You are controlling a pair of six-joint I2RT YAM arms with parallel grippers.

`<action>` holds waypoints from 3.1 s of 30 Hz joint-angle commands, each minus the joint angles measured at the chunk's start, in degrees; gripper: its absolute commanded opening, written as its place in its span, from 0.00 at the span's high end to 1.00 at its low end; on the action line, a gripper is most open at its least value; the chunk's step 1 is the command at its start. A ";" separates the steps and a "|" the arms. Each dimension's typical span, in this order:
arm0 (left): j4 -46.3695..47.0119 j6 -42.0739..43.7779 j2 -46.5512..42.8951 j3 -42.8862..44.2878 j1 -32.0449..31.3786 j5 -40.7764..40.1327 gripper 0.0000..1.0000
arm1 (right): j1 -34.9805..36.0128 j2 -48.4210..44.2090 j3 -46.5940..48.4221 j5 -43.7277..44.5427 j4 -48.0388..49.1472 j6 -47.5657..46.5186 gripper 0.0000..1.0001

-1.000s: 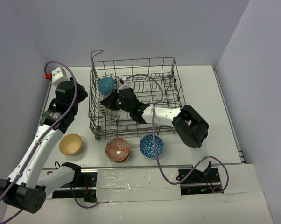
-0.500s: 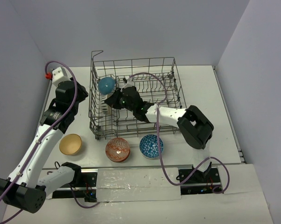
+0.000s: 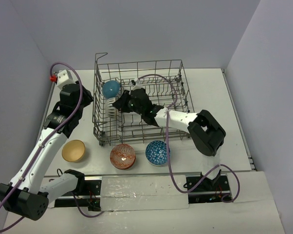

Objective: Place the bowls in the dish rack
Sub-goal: Turn the bowl upside down over the dish rack.

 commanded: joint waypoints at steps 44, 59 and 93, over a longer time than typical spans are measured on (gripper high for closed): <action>1.49 3.79 3.82 0.40 -0.18 4.43 0.60 | -2.00 9.18 20.77 -14.17 -13.81 -7.82 0.65; 0.17 4.85 7.86 1.55 -0.18 7.50 0.77 | -1.12 12.34 25.42 -16.36 -15.48 -8.35 0.64; -0.45 4.85 7.51 1.81 -0.18 6.01 0.83 | 0.55 18.58 34.13 -18.74 -21.11 -10.02 0.67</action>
